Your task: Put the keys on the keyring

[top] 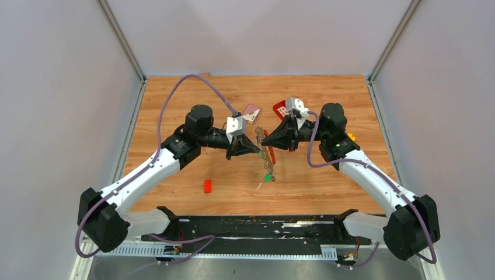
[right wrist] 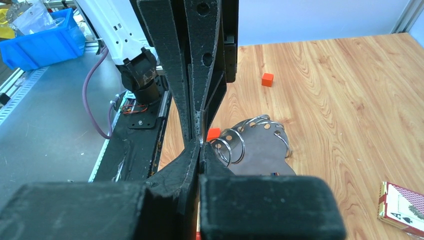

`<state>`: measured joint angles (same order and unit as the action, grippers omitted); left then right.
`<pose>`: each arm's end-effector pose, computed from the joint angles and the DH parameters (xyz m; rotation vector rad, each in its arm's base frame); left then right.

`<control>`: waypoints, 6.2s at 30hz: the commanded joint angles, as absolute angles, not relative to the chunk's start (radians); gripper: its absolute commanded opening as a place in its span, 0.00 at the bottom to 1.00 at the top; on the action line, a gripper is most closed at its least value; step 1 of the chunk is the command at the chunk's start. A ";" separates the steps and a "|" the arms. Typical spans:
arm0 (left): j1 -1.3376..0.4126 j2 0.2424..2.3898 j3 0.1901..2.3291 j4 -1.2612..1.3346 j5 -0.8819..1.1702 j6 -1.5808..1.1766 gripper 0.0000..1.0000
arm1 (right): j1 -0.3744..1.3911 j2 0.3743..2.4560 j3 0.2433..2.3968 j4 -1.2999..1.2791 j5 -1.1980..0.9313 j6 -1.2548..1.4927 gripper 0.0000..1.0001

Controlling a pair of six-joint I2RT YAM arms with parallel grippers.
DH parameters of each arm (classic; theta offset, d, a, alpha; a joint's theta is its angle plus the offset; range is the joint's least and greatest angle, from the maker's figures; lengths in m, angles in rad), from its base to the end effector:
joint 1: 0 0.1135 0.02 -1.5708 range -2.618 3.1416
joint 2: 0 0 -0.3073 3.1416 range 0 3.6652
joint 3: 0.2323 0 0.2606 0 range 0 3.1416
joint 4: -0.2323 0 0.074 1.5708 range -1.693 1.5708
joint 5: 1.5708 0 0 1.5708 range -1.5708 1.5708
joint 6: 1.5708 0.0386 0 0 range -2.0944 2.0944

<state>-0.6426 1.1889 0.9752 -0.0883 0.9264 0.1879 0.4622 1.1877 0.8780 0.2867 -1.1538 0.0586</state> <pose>0.1887 -0.1798 0.3746 1.3266 1.3750 -1.1701 0.2121 0.1451 0.3763 -1.2120 1.2544 1.2958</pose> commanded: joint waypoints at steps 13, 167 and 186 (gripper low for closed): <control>-0.665 1.138 1.045 -0.181 0.837 0.271 0.36 | 0.464 1.167 0.876 0.255 -1.138 -0.052 0.00; -0.752 1.170 1.070 -0.241 0.718 0.366 0.01 | 0.451 1.144 0.876 0.328 -1.149 0.056 0.00; -0.772 1.209 1.127 -0.287 0.671 0.373 0.17 | 0.450 1.140 0.870 0.279 -1.118 0.005 0.00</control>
<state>-0.7578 1.2148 1.0855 -0.2649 0.7048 0.3820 0.4465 1.1603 0.8490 0.2401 -1.1271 0.0380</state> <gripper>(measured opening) 0.130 0.017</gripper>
